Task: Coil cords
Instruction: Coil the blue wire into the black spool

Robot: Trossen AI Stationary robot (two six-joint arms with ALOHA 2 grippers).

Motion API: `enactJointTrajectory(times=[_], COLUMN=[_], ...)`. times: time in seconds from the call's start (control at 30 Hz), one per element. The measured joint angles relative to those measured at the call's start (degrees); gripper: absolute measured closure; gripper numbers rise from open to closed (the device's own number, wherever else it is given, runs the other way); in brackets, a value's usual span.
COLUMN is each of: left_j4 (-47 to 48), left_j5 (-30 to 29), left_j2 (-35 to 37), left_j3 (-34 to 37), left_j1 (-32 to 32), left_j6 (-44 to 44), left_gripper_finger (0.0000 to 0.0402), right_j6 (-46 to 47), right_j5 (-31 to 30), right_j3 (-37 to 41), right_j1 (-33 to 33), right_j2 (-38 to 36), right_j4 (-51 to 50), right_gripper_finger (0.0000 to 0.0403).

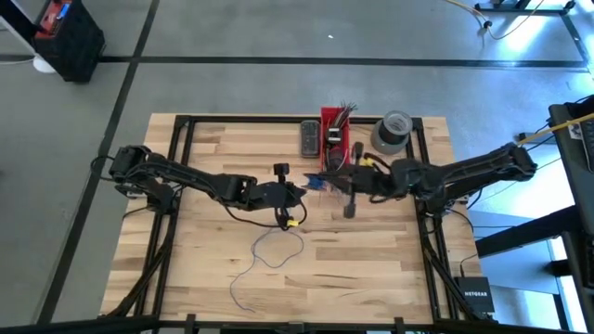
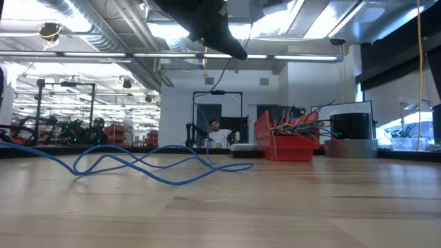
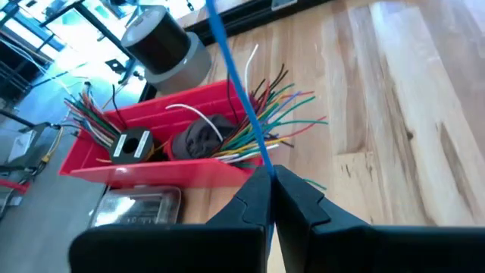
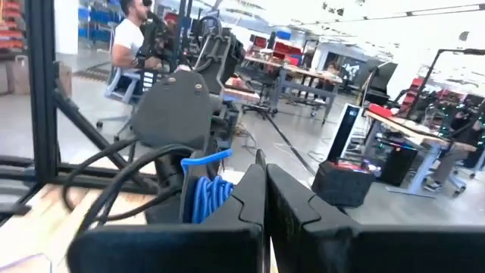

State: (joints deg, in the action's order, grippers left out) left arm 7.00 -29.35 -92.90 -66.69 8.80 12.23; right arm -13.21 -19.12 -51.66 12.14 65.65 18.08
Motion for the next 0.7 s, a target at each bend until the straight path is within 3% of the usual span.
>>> enactJointTrajectory(times=[0.3,0.7], left_j4=[5.4,9.3], left_j5=[-0.3,1.4], left_j2=[1.4,6.3], left_j3=[-0.1,0.0], left_j1=[-0.4,1.7], left_j6=[0.1,-3.0], left_gripper_finger=[0.0399,0.04], right_j6=[-0.6,0.8], right_j5=[-2.8,-6.4], right_j3=[0.0,0.0], right_j1=[4.4,4.4], right_j2=[-6.6,-1.8], right_j4=[-15.1,-28.5], right_gripper_finger=[0.0395,0.0395])
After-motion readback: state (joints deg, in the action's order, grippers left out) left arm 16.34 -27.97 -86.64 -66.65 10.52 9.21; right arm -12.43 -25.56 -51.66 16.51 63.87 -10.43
